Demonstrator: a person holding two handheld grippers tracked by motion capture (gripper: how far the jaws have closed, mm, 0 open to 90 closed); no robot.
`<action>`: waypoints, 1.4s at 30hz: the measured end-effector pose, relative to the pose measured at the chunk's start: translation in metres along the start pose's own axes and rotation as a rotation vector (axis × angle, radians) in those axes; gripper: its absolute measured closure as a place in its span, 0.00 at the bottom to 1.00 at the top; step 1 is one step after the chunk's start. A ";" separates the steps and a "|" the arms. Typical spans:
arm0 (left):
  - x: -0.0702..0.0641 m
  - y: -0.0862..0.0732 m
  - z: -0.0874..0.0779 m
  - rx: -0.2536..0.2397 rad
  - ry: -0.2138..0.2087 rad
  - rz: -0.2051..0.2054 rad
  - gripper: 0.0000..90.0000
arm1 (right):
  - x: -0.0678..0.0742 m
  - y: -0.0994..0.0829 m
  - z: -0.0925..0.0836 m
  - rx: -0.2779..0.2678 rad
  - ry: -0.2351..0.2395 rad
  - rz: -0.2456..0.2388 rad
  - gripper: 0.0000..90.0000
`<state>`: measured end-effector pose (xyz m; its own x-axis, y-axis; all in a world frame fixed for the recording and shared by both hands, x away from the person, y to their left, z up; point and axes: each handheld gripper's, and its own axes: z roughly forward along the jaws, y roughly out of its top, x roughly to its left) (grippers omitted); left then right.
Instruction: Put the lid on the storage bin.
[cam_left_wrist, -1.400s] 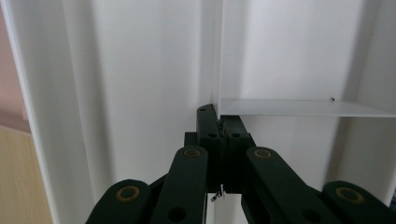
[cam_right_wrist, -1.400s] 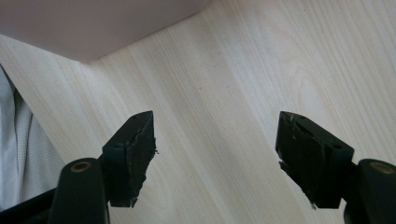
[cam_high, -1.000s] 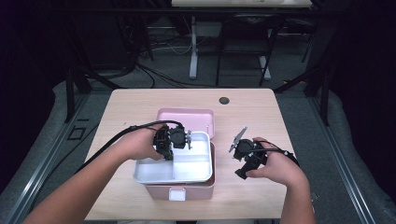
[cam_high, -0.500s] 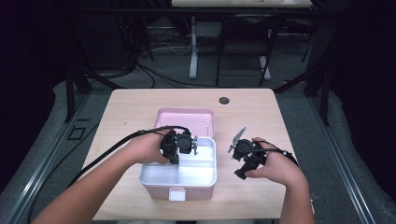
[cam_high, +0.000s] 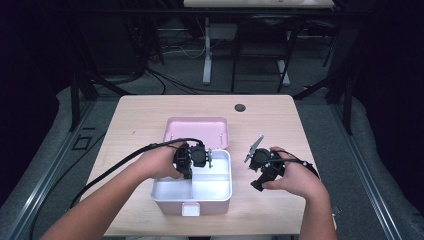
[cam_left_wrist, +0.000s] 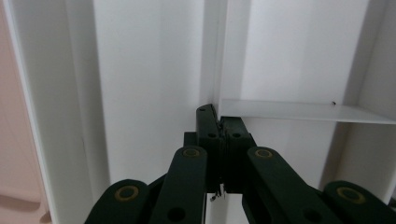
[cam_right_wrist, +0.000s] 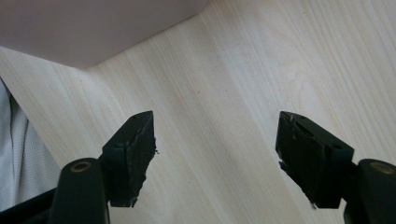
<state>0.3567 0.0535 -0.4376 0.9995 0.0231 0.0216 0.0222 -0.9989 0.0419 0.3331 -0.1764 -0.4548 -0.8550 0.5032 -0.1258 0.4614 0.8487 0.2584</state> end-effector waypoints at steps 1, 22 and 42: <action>0.000 -0.001 0.000 -0.003 0.003 0.001 0.98 | 0.000 0.000 0.000 -0.002 -0.001 0.001 0.31; -0.005 0.004 0.003 0.025 0.033 0.015 0.97 | -0.004 0.022 -0.009 -0.068 -0.028 0.026 0.30; -0.008 0.004 0.003 0.026 0.053 0.029 0.96 | -0.035 0.055 -0.008 -0.081 -0.054 0.261 0.32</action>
<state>0.3491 0.0495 -0.4406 0.9972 -0.0048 0.0752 -0.0059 -0.9999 0.0146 0.3868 -0.1490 -0.4284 -0.6948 0.7129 -0.0953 0.6422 0.6745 0.3642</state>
